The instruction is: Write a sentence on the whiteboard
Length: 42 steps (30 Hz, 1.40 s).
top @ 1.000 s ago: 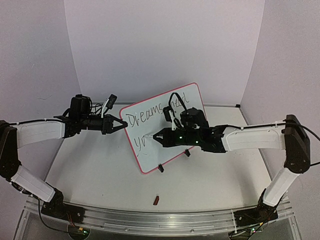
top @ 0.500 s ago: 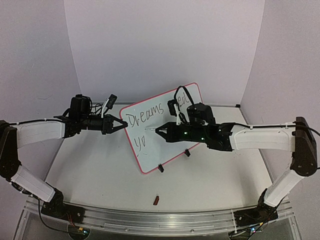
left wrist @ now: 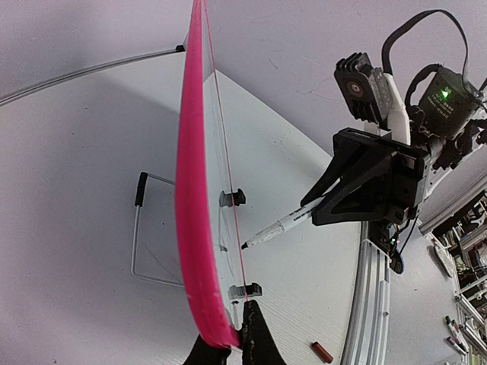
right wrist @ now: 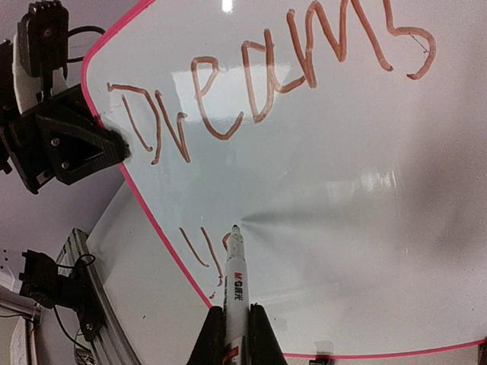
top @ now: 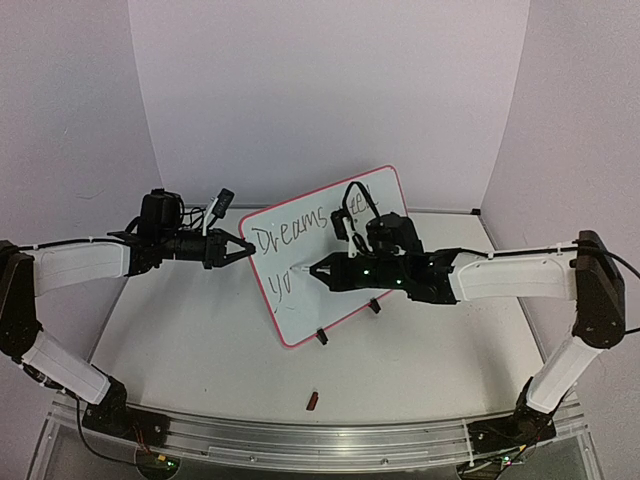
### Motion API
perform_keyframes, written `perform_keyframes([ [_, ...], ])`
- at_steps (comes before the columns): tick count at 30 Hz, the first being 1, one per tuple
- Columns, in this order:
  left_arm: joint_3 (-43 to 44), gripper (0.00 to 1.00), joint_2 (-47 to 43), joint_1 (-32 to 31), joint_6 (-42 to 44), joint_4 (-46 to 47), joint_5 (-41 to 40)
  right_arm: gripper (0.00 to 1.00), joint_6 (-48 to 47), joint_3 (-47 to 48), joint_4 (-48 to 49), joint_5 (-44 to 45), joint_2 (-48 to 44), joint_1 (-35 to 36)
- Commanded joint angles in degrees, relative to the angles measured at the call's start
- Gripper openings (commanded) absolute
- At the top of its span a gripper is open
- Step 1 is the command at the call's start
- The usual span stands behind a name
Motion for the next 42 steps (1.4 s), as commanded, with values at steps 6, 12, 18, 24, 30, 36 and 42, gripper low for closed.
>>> perform_keyframes([
  [6,0.21,0.0,0.77,-1.28,7.06,-3.58,-2.23,0.0,-0.12,1.13,0.66,0.24,1.72,-0.61],
  [12,0.25,0.0,0.69,-1.28,7.06,-3.58,-2.18,0.0,0.43,-0.73,-0.02,0.25,0.88,-0.65],
  [18,0.25,0.0,0.68,-1.32,7.06,-3.66,-2.22,0.0,1.45,-3.02,-0.34,-0.11,0.01,-0.61],
  [24,0.25,0.0,0.59,-1.37,7.06,-3.64,-2.23,0.0,1.41,-3.59,-0.85,1.54,-0.95,-0.59],
  [30,0.21,0.0,0.39,-1.37,7.04,-3.67,-2.29,0.0,-0.1,-1.24,-2.53,3.72,-1.64,-0.62],
  [36,0.23,0.0,0.37,-1.37,7.14,-3.76,-2.41,0.0,-1.67,1.06,-3.24,4.68,-1.6,-0.68],
  [42,0.16,0.0,0.33,-1.36,7.16,-3.76,-2.4,0.0,-2.46,2.5,-3.24,5.28,-1.27,-0.85],
])
